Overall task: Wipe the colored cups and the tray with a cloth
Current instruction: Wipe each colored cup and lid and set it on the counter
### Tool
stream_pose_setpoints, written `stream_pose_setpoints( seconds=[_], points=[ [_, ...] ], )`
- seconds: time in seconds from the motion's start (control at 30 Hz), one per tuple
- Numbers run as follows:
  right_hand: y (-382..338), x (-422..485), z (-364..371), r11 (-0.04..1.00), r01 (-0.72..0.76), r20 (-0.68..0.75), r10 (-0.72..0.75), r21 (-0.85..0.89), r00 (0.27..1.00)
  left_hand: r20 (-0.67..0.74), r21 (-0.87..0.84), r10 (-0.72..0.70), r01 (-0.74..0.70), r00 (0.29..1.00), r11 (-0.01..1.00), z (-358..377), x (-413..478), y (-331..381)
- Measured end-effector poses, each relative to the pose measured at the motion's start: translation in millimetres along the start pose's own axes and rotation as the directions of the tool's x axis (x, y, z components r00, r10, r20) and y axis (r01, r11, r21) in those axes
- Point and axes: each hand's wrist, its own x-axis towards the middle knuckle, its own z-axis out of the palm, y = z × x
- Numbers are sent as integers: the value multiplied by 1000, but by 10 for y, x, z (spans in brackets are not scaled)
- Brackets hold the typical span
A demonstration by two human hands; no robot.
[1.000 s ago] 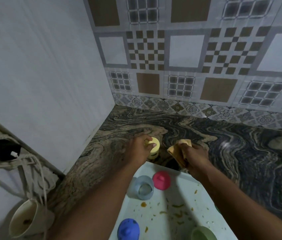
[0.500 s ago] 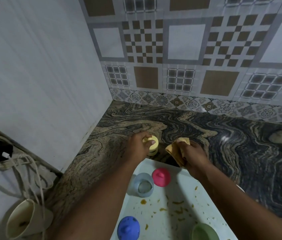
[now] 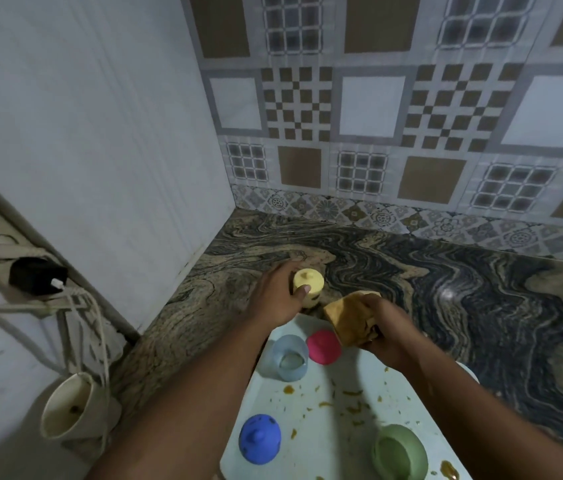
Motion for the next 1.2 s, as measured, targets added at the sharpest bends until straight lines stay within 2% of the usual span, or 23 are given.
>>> stream_pose_setpoints(
  seconds=[0.07,0.13,0.3,0.4,0.53,0.6,0.7,0.8,0.87,0.9,0.93,1.0,1.1,1.13,1.2],
  points=[
    [27,-58,-29,1000,-4,-11,4,1,1000,-35,56,58,-56,998,997,-77,-160,-6],
    [60,-143,-39,1000,-6,-41,7,8,999,-13,121,114,-111,993,986,-174,-367,-23],
    [213,-332,29,1000,-19,-103,20,7,994,177,285,206,-250,962,925,-297,-867,1],
    [306,-430,73,1000,-20,-120,20,1,993,281,441,236,-344,930,829,-217,-1036,11],
    [366,-516,104,1000,0,-121,-3,-27,993,250,505,238,-336,939,795,-109,-1119,-44],
    [373,-584,127,994,96,-134,-101,-46,986,182,495,233,-293,955,818,-145,-1127,-21],
    [409,-647,135,932,326,-139,-348,-157,927,68,379,187,-198,980,904,-243,-1102,126],
    [411,-736,192,778,511,-143,-589,-364,795,21,171,104,-107,994,979,-283,-1019,292],
    [360,-837,288,669,602,-69,-692,-435,719,23,45,84,-85,996,995,-275,-938,449],
    [345,-865,337,632,629,-9,-709,-453,705,34,-27,86,-85,996,996,-267,-901,541],
    [315,-907,379,613,644,48,-707,-458,706,42,-101,99,-94,994,990,-265,-864,656],
    [274,-923,401,638,646,87,-680,-419,728,42,-224,105,-93,994,970,-257,-789,825],
    [129,-887,342,792,560,46,-568,-244,822,52,-365,107,-81,993,927,-244,-678,916],
    [48,-894,313,860,483,24,-486,-167,874,66,-412,111,-74,992,908,-236,-655,922],
    [-95,-871,250,977,193,32,-196,91,980,97,-480,119,-58,988,875,-224,-621,950]
  ],
)
